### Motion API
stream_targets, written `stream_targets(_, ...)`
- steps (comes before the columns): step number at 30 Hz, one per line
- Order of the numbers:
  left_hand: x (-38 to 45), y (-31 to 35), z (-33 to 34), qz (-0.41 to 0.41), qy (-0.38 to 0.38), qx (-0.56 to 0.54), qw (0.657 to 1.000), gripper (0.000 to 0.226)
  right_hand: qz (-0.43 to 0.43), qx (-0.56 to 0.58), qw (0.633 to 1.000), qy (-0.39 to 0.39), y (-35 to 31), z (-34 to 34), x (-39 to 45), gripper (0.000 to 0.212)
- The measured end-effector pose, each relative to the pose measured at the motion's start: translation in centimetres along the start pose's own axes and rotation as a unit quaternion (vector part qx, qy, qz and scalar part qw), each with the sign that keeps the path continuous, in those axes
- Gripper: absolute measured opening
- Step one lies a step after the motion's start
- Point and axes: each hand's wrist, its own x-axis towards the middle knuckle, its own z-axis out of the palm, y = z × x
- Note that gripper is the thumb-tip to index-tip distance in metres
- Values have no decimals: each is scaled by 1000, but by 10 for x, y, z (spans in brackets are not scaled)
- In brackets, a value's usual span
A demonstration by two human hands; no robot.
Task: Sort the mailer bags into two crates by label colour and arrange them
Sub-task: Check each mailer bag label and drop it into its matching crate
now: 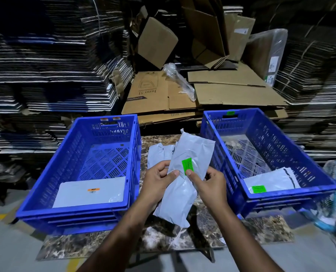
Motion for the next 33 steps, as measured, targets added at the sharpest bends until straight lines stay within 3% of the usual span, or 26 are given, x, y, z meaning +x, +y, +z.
stream_targets(6, 3, -5, 2, -50, -93, 12, 994, 34, 42, 49, 996, 61, 8, -18, 9, 5)
stream_targets(11, 15, -13, 20, -27, -71, 9, 997, 45, 74, 112, 991, 2, 19, -40, 9, 17)
stream_targets(14, 22, -19, 45, -17, -79, 1, 997, 48, 62, 73, 995, 8, 21, -50, 6, 17)
stream_targets(19, 38, -24, 88, -17, -129, 14, 991, 31, 14, -30, 997, 71, 20, -94, 39, 27)
stream_targets(23, 68, -32, 117, 20, -135, 151, 979, 36, -79, -143, 980, 117, -2, -150, 88, 27)
stream_targets(25, 84, -38, 128, 45, -137, 278, 950, 57, -117, -222, 962, 106, -11, -181, 115, 12)
stream_targets(28, 105, -49, 149, 100, -147, 435, 883, 65, -135, -365, 920, 48, -6, -220, 154, 6)
stream_targets(31, 116, -59, 169, 106, -160, 539, 820, 72, -91, -526, 844, -50, 16, -238, 179, 14)
stream_targets(33, 119, -68, 175, 96, -176, 562, 802, 72, -51, -620, 775, -111, 32, -242, 182, 23)
